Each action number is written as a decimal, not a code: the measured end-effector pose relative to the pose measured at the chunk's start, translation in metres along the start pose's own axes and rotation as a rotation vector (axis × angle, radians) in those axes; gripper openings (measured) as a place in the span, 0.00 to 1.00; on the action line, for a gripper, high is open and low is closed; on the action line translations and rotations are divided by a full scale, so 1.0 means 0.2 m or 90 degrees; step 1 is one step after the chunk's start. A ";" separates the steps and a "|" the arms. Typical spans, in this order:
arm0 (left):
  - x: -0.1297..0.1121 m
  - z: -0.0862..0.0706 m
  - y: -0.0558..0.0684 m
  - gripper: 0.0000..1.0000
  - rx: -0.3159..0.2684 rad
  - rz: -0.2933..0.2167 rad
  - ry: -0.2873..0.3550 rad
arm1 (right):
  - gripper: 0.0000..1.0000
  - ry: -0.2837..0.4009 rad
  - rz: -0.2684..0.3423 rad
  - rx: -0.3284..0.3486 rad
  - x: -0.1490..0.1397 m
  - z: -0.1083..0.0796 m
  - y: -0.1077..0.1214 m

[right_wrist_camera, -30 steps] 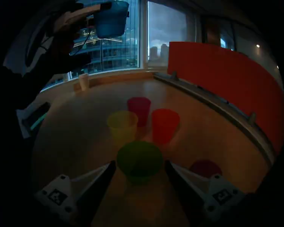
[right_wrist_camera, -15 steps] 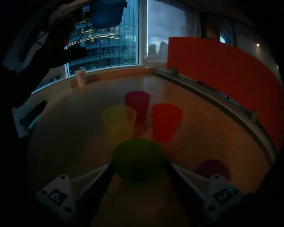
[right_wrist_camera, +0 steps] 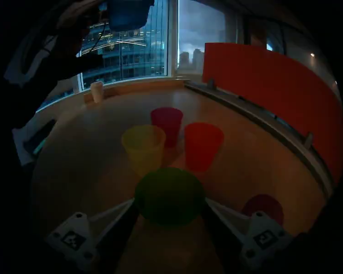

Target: Pour water

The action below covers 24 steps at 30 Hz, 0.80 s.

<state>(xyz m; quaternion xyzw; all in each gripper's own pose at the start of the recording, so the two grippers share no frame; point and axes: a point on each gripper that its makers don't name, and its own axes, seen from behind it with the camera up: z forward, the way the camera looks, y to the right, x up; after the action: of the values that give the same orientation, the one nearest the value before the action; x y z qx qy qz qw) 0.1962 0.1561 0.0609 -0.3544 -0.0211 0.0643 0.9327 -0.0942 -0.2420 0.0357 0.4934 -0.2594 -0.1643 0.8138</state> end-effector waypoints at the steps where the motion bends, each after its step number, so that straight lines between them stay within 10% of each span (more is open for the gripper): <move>1: 0.00 0.00 0.00 0.87 -0.001 0.000 0.000 | 0.96 0.003 0.000 0.001 0.01 0.00 0.00; 24: -0.06 0.02 0.03 0.87 -0.007 -0.007 -0.011 | 0.94 0.081 0.011 -0.005 0.20 -0.15 -0.03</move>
<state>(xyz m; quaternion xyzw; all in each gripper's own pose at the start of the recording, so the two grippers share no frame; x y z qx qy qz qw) 0.1838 0.1614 0.0591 -0.3591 -0.0313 0.0619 0.9307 -0.0432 -0.2438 0.0301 0.4973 -0.2102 -0.1268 0.8321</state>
